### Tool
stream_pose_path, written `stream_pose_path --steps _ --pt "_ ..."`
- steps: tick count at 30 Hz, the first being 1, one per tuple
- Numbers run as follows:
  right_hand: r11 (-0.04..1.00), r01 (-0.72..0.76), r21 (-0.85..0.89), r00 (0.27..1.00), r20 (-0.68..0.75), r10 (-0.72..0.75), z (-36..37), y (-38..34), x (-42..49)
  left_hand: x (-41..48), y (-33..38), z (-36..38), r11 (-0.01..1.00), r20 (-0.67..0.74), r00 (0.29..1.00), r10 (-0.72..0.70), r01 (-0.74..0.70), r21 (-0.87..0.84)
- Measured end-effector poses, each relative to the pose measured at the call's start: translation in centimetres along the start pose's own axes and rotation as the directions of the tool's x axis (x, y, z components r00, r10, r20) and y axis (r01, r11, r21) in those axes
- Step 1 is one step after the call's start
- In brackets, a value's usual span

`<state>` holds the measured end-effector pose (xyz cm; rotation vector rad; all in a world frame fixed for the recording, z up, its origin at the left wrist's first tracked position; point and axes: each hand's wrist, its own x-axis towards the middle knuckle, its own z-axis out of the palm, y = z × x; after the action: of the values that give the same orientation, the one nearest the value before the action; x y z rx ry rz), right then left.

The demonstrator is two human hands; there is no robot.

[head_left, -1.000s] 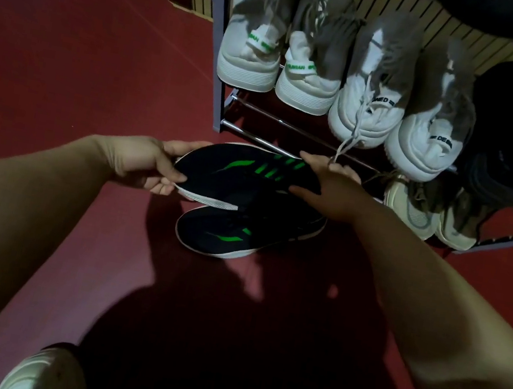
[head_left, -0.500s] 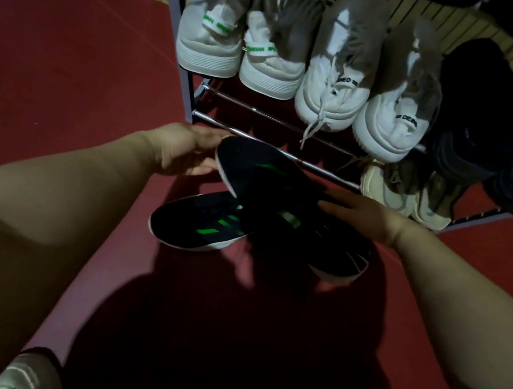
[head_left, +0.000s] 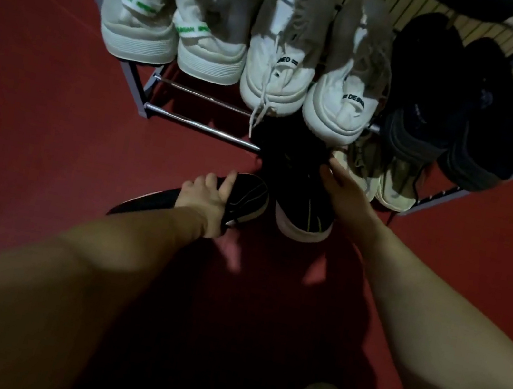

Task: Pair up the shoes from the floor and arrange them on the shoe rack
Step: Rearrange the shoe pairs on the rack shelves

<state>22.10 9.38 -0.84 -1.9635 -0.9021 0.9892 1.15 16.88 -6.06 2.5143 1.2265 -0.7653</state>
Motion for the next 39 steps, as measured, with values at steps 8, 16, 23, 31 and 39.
stream_pose_path --steps 8,16,23,31,39 --pt "0.996 -0.012 0.093 1.0 -0.02 0.014 0.5 0.7 0.6 -1.0 -3.7 -1.1 0.533 0.223 0.737 0.638 -0.631 0.563" --pt "0.976 -0.07 0.205 0.989 -0.111 0.094 2.8 -0.3 0.1 1.6 -9.5 -6.7 0.243 0.324 0.65 0.688 -0.626 0.741" --pt "0.988 -0.139 0.06 0.987 -0.073 0.144 9.6 1.0 -1.1 1.4 -11.5 -5.4 0.506 0.208 0.852 0.48 -0.463 0.728" --pt "0.902 -0.04 -0.429 0.997 0.046 0.066 13.0 2.8 -5.2 -3.7 -9.3 1.2 0.639 -0.058 0.982 -0.179 0.071 -0.766" --pt "0.862 -0.108 -0.495 0.991 0.017 0.134 13.8 2.2 -4.5 -2.5 -7.1 2.7 0.63 -0.075 0.957 -0.281 0.125 -0.767"
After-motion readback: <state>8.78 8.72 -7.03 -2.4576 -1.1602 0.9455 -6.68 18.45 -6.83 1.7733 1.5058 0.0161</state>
